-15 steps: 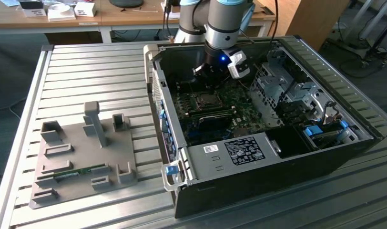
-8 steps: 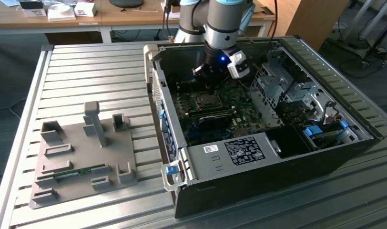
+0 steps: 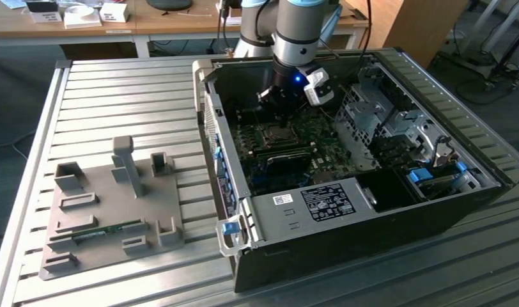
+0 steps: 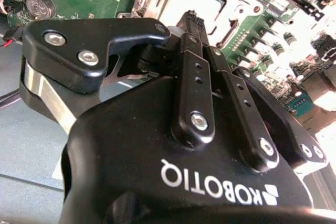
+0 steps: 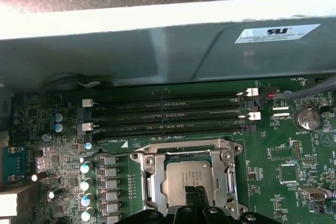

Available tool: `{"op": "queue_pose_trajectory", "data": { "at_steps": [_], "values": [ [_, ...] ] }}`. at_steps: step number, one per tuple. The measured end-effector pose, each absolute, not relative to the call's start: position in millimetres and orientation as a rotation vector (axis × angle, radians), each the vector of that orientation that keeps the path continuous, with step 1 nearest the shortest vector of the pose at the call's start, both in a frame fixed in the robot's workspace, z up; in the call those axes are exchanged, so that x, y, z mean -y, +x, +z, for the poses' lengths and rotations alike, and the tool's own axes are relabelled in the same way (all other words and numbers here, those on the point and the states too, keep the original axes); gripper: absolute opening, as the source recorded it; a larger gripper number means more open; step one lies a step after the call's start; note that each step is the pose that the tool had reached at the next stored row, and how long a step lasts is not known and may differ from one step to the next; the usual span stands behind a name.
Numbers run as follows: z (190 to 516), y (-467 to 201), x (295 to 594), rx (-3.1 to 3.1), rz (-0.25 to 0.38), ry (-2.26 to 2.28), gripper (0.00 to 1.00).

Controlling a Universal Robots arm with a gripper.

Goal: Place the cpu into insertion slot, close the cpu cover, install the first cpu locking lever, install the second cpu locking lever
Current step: 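Close the cpu cover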

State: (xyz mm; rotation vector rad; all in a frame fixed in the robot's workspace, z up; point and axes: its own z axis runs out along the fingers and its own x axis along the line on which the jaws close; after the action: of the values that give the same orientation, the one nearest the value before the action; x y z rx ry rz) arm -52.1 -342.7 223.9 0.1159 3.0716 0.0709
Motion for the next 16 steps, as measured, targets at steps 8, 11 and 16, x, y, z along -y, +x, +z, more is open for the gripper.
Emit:
{"op": "queue_pose_trajectory", "data": {
  "at_steps": [8, 11, 16],
  "values": [
    [223.9, -52.1, 342.7, -3.072, 0.066, 0.116, 0.11],
    [223.9, -52.2, 342.7, -3.072, 0.066, 0.116, 0.11],
    [223.8, -52.1, 342.7, -3.076, 0.056, 0.116, 0.11]
  ]
}}
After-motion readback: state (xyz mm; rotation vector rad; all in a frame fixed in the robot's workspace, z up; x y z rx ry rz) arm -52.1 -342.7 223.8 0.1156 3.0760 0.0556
